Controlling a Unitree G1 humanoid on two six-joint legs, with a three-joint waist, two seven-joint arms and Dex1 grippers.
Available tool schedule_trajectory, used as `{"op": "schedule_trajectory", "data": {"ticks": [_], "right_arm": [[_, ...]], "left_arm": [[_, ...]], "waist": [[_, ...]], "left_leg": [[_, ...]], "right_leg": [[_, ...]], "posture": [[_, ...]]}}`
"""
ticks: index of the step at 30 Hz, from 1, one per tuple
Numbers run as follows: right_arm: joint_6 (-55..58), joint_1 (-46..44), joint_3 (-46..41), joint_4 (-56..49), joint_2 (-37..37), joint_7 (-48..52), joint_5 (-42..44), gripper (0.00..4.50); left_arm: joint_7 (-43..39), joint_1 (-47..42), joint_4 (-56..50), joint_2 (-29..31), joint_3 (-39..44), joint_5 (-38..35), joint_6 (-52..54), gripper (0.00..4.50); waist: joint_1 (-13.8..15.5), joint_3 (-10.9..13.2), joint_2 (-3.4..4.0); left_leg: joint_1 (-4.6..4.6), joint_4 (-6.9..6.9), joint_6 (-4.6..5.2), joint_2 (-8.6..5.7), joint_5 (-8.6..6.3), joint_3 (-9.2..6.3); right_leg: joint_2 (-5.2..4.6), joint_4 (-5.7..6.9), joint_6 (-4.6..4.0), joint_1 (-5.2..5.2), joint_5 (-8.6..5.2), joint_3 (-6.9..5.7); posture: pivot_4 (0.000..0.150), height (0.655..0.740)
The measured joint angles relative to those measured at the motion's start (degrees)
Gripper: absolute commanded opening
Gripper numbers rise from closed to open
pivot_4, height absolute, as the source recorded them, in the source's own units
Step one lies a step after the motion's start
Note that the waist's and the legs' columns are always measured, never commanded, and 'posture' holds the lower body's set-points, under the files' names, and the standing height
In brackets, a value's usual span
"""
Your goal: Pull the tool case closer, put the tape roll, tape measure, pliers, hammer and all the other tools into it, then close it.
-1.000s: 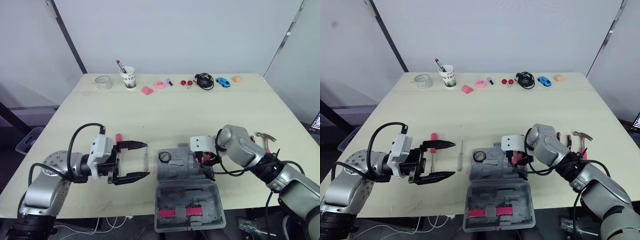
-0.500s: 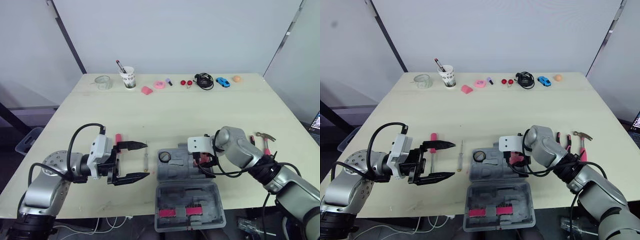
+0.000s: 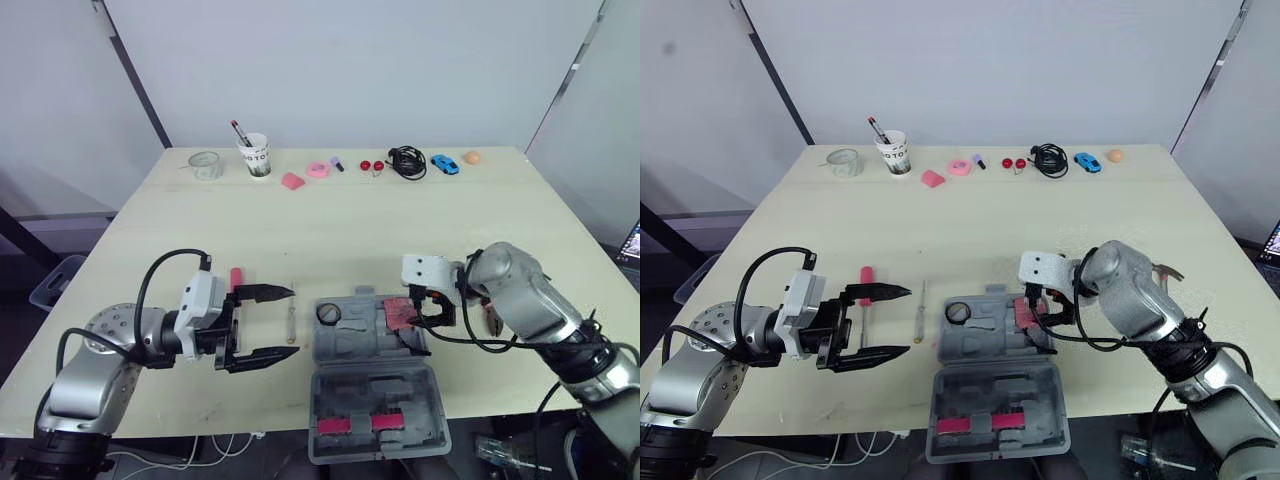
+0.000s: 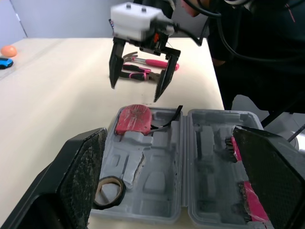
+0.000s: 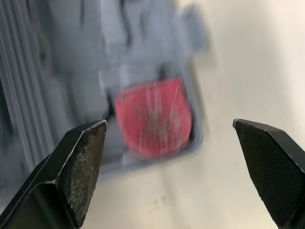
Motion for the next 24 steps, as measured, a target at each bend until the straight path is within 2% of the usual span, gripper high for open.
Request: {"op": "schedule_trajectory", "data": {"ticks": [1,2,4,8,13,24], "right_arm": [[-0.27,0.59,-0.84,-0.01,0.49,-0.44,0.77,4.47],[-1.63,2.99,-4.26,-0.07,2.13,-1.75,4.37,3.92],[-3.05,4.44,-6.07,-0.11,2.32,-2.85,6.29,3.54],[-11.43,9.72,-9.48,1.0,4.19,-4.97,10.06,1.98],[-23.08,12.53,-9.62,6.62,6.3,-7.62,11.66,1.98],[-37.69,13.96,-10.46,20.02,9.64,-7.63,15.36,1.98]], "left_arm": [[0.01,0.13,0.0,0.0,0.02,0.0,0.0,4.5],[0.0,0.5,-0.04,0.0,0.12,-0.01,0.0,4.5],[-0.01,0.67,-0.04,0.0,0.14,-0.02,-0.01,4.5],[-0.09,0.83,-0.04,0.0,0.3,-0.02,-0.12,4.5],[-0.14,0.79,-0.04,-0.04,0.28,-0.01,-0.41,4.5],[-0.09,0.83,-0.04,-0.04,0.28,-0.01,-0.75,4.5]], "waist": [[0.03,0.0,0.0],[0.05,0.01,0.01],[0.04,0.01,0.01],[0.04,-0.01,-0.03],[-0.11,0.0,0.0],[0.0,0.02,0.02]], "left_leg": [[0.0,0.0,0.0,0.0,0.0,0.0],[0.0,0.0,0.0,-0.01,0.0,0.01],[0.0,0.01,0.0,-0.01,0.0,0.01],[0.01,-0.01,0.0,-0.01,0.0,-0.02],[0.04,0.0,0.0,0.0,0.0,0.01],[0.04,0.01,0.0,0.0,0.0,0.02]], "right_leg": [[0.0,0.0,0.0,0.0,0.0,0.0],[-0.01,0.0,0.01,0.0,0.0,0.01],[-0.01,0.0,0.0,0.0,0.0,0.02],[0.0,0.0,0.0,0.02,0.0,-0.01],[0.01,0.01,0.0,0.01,0.0,0.03],[0.0,0.0,0.0,0.03,0.0,0.03]], "posture": [[0.15,0.74],[0.15,0.74],[0.15,0.74],[0.15,0.74],[0.15,0.74],[0.15,0.74]]}}
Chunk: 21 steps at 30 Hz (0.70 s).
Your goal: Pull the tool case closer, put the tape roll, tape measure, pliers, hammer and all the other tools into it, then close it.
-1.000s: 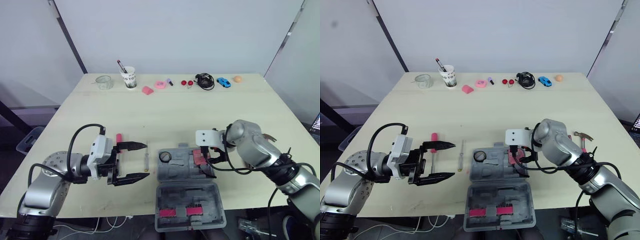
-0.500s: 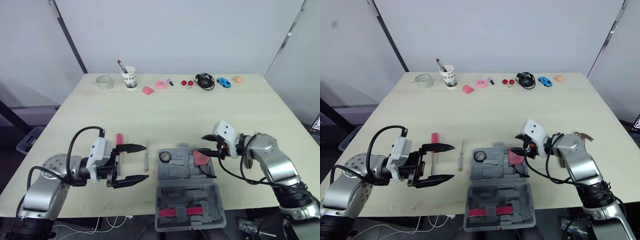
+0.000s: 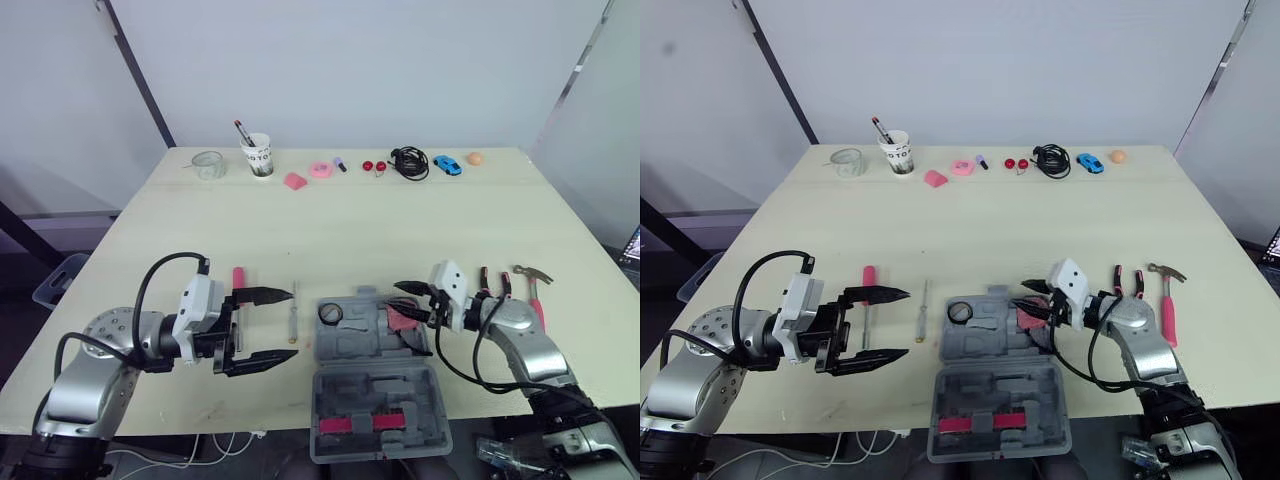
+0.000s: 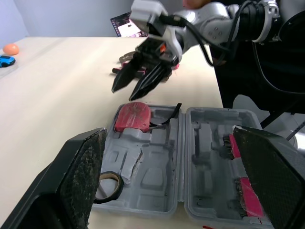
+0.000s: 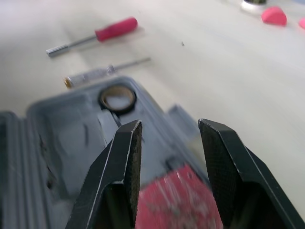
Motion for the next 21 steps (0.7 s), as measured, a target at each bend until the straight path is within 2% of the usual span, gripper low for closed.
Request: {"op": "schedule_trajectory", "data": {"ticks": [5,9,14,21], "right_arm": [[-8.5,-0.74,1.19,14.31,1.43,0.24,-1.79,1.98],[-11.62,-3.65,2.43,20.0,1.83,-0.63,-3.71,1.98],[-9.86,-4.46,3.66,21.32,1.64,-1.1,-4.65,1.98],[-10.16,-2.89,3.5,19.33,1.57,-3.07,-4.79,1.98]], "left_arm": [[0.06,-0.04,0.01,0.02,0.0,0.0,0.05,4.5],[0.12,-0.12,0.0,0.07,0.0,0.0,0.12,4.5],[0.21,-0.08,0.01,0.11,0.01,0.0,0.32,4.5],[2.36,0.14,0.01,-0.44,0.01,0.0,1.04,4.5]], "waist": [[-0.14,0.0,0.0],[-0.22,-0.05,-0.05],[-0.19,-0.2,-0.22],[-0.01,-0.43,-0.41]], "left_leg": [[0.05,-0.01,0.0,0.02,0.0,0.04],[0.21,0.0,0.0,0.03,0.0,0.12],[0.84,-0.08,0.0,0.07,-0.01,0.18],[0.84,-0.08,0.0,0.13,-0.01,0.21]], "right_leg": [[0.02,0.01,0.0,0.01,0.0,0.03],[0.02,0.04,0.0,0.08,0.0,0.11],[0.01,0.02,-0.22,0.63,-0.13,0.15],[-0.01,0.04,-0.25,0.63,-0.14,0.18]], "posture": [[0.15,0.74],[0.15,0.74],[0.15,0.74],[0.15,0.74]]}}
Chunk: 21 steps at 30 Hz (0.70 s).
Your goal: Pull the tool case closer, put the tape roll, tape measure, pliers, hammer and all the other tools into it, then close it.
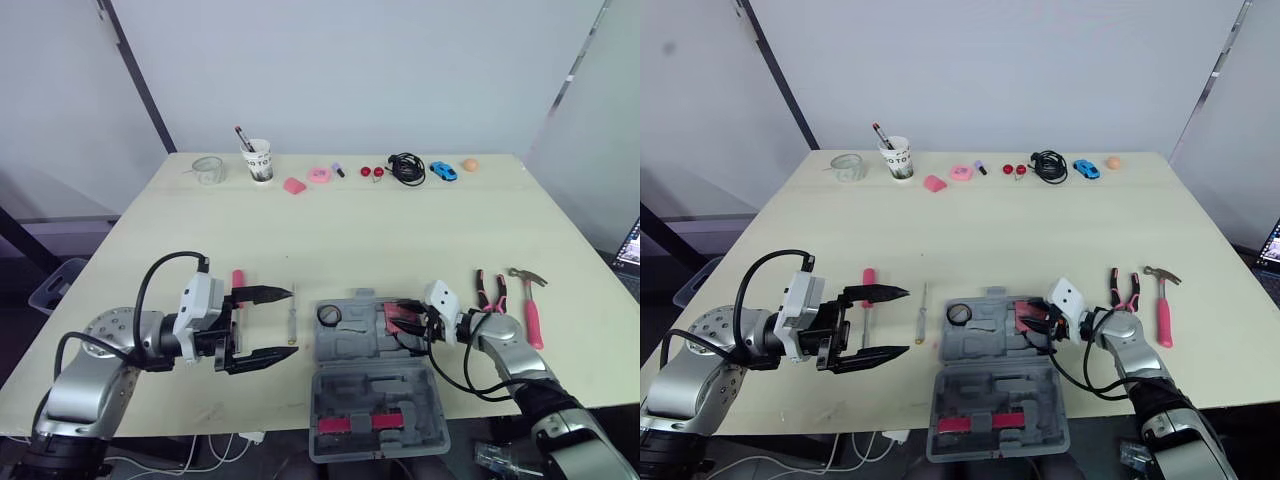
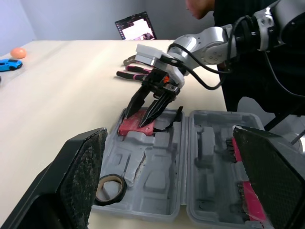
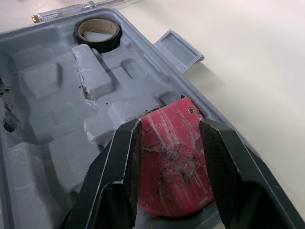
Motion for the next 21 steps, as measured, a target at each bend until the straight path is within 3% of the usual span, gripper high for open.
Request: {"op": "schedule_trajectory", "data": {"ticks": [10,19,21], "right_arm": [[1.8,8.1,-5.28,-14.56,-0.65,-3.04,6.0,1.98],[5.4,23.21,-19.28,-29.27,-3.04,-11.48,13.54,1.98],[5.54,27.55,-22.07,-30.63,-3.97,-12.68,13.99,2.5]], "left_arm": [[7.39,3.06,-0.13,-4.15,2.71,-0.18,1.45,4.5],[19.03,10.71,0.38,-10.08,8.34,2.18,0.9,4.5],[20.46,13.13,0.45,-10.86,9.3,2.41,0.45,4.5]], "waist": [[-0.08,0.3,0.42],[0.25,0.32,0.4],[0.16,0.32,0.41]], "left_leg": [[-0.19,-0.04,0.01,0.12,-0.01,0.14],[-0.18,-0.08,0.02,0.16,-0.02,0.21],[-0.16,-0.08,0.02,0.18,-0.03,0.26]], "right_leg": [[-0.01,-0.01,0.07,-0.21,0.04,0.09],[-0.05,-0.07,0.0,-0.21,0.0,0.13],[-0.06,-0.08,0.0,-0.23,0.0,0.17]], "posture": [[0.15,0.74],[0.15,0.74],[0.15,0.74]]}}
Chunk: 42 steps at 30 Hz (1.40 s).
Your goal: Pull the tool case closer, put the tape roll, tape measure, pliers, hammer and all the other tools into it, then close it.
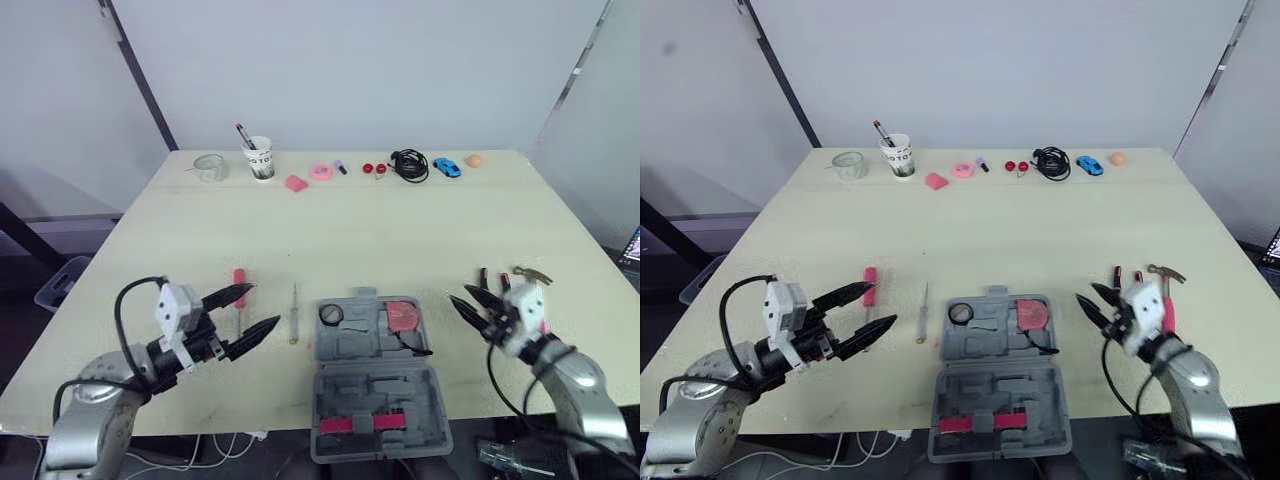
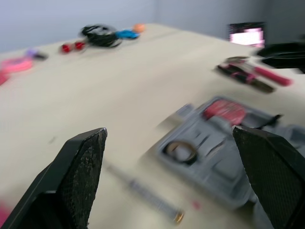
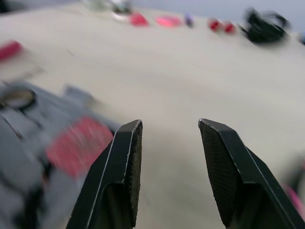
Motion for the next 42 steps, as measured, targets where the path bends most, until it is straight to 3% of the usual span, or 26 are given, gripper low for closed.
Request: {"op": "schedule_trajectory", "data": {"ticks": [1,4,5,16,21,34,42], "right_arm": [[0.0,1.58,-1.11,-0.77,-0.21,-0.5,0.17,2.72],[-0.41,8.61,-5.65,-3.53,-0.41,-1.83,1.65,4.29],[-0.42,10.07,-6.3,-3.59,-0.41,-1.89,1.77,4.41],[-1.89,24.54,-13.8,-5.58,1.55,-1.61,5.94,4.41],[-3.28,26.82,-16.23,-4.72,1.67,-0.8,7.14,4.41],[-4.09,25.12,-15.87,-3.66,1.28,1.51,7.23,4.41],[-2.02,18.69,-12.98,-5.8,-0.38,0.7,7.02,4.41]], "left_arm": [[0.47,1.22,0.01,-0.49,0.65,0.2,-0.29,4.5],[2.17,5.66,0.32,-1.81,3.01,0.81,-1.44,4.5],[2.3,6.5,0.6,-2.04,3.53,0.84,-1.62,4.5],[4.94,16.19,7.22,-5.76,10.49,1.63,-5.88,4.5],[5.84,18.57,6.92,-7.08,10.77,1.99,-6.76,4.5],[5.79,16.86,6.19,-6.8,10.17,2.05,-6.78,4.5],[2.3,11.01,5.49,-2.89,6.68,2.45,-7.0,4.5]], "waist": [[-0.02,0.01,0.01],[-0.12,-0.01,0.01],[-0.12,-0.01,-0.01],[-0.12,-0.02,-0.03],[-0.03,-0.06,-0.05],[-0.02,-0.28,-0.24],[0.08,-0.29,-0.26]], "left_leg": [[0.02,-0.01,0.0,0.02,0.0,0.01],[0.07,-0.07,0.0,0.1,-0.01,0.05],[0.07,-0.08,0.0,0.13,-0.02,0.05],[-0.1,-0.11,-0.12,0.3,-0.12,0.1],[-0.36,-0.11,-0.24,0.3,-0.19,0.1],[-0.63,-0.1,-0.07,0.31,-0.09,0.09],[-0.63,-0.07,0.0,0.33,-0.05,0.12]], "right_leg": [[-0.01,0.0,0.0,0.0,0.0,0.01],[-0.01,-0.01,-0.01,-0.01,-0.02,0.03],[0.0,-0.01,-0.01,-0.01,-0.02,0.03],[-0.3,-0.1,0.05,-0.36,-0.09,0.03],[-0.47,-0.11,0.03,-0.61,-0.07,-0.05],[-0.43,-0.12,-0.03,-0.82,-0.04,-0.16],[-0.09,-0.11,-0.13,-0.8,0.02,-0.14]], "posture": [[0.15,0.74],[0.15,0.74],[0.15,0.74],[0.15,0.74],[0.15,0.74],[0.15,0.74],[0.15,0.74]]}}
